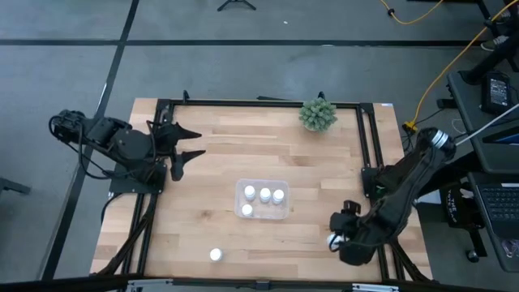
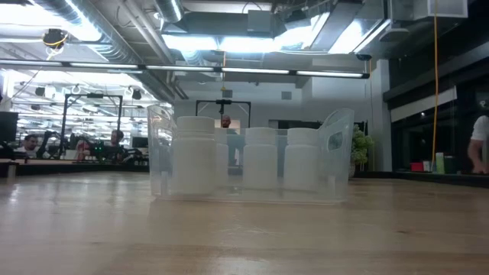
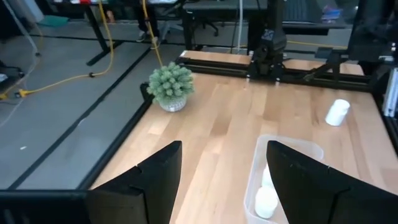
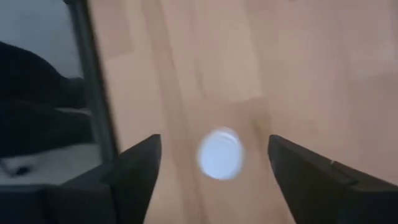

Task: Pick and place pill bottles into a basket
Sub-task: Put the white pill bottle into the transparent bin

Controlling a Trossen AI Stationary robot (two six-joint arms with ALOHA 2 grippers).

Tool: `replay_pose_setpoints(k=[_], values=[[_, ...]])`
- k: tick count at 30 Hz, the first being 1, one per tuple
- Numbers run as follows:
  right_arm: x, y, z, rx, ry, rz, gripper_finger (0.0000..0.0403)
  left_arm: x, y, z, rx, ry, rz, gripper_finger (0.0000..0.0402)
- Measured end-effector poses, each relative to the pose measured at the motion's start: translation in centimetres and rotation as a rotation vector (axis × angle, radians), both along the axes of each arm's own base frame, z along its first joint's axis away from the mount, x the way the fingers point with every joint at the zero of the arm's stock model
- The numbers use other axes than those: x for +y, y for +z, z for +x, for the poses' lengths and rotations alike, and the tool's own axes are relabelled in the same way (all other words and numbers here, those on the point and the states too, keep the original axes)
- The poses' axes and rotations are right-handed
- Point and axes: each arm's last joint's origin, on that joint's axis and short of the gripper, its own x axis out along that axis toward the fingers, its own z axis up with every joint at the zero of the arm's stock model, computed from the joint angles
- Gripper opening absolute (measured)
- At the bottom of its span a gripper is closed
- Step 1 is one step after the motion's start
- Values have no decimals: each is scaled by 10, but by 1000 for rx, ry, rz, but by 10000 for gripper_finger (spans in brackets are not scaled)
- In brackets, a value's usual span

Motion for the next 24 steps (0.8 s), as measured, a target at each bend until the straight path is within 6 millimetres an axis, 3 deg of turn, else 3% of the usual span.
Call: replay_pose_setpoints(k=[8,17,24], values=[[14,-22,8,90,-94,32,346,-4,-6,-4,-2,-25,-44,228],[23,-54,13,193,-120,-83,347,-10,-3,-4,-35,-60,-60,228],[26,-67,16,222,-150,-115,347,-13,-2,-4,-54,-78,-70,228]])
